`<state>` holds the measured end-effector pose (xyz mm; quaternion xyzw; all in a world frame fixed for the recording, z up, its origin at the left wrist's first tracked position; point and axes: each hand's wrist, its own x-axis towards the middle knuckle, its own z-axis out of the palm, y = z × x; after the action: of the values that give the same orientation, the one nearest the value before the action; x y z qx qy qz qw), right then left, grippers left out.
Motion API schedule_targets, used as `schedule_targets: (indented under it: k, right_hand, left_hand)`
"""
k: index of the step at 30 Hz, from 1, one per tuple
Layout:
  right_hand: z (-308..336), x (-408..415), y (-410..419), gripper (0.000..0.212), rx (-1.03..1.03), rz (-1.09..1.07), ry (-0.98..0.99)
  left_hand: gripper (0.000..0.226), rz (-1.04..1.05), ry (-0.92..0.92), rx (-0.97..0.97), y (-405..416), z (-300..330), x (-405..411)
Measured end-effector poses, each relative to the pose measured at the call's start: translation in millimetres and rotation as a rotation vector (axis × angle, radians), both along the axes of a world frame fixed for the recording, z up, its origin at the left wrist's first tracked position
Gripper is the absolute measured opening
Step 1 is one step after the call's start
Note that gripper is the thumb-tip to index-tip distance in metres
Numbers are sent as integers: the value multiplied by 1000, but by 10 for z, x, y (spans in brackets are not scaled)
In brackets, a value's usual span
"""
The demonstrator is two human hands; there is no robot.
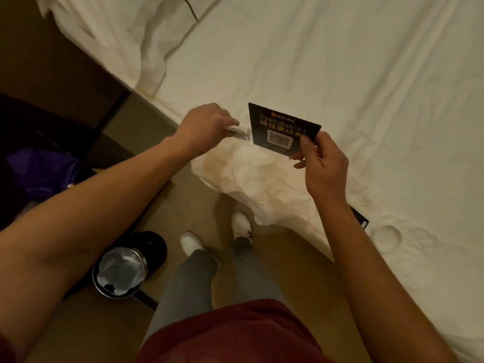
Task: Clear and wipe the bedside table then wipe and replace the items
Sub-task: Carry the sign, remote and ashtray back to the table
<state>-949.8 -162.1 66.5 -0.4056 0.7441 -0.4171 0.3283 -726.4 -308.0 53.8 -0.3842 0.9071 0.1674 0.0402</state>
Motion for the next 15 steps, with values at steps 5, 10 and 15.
schedule_targets:
  k: [5, 10, 15]
  right_hand:
    - [294, 825, -468, 19, -57, 203, 2]
    - [498, 1791, -784, 16, -100, 323, -16]
    - [594, 2871, -974, 14, -122, 425, -73]
  left_hand:
    - [35, 166, -7, -31, -13, 404, 986]
    - [28, 305, 13, -80, 92, 663, 2134]
    - [26, 476, -38, -88, 281, 803, 3386]
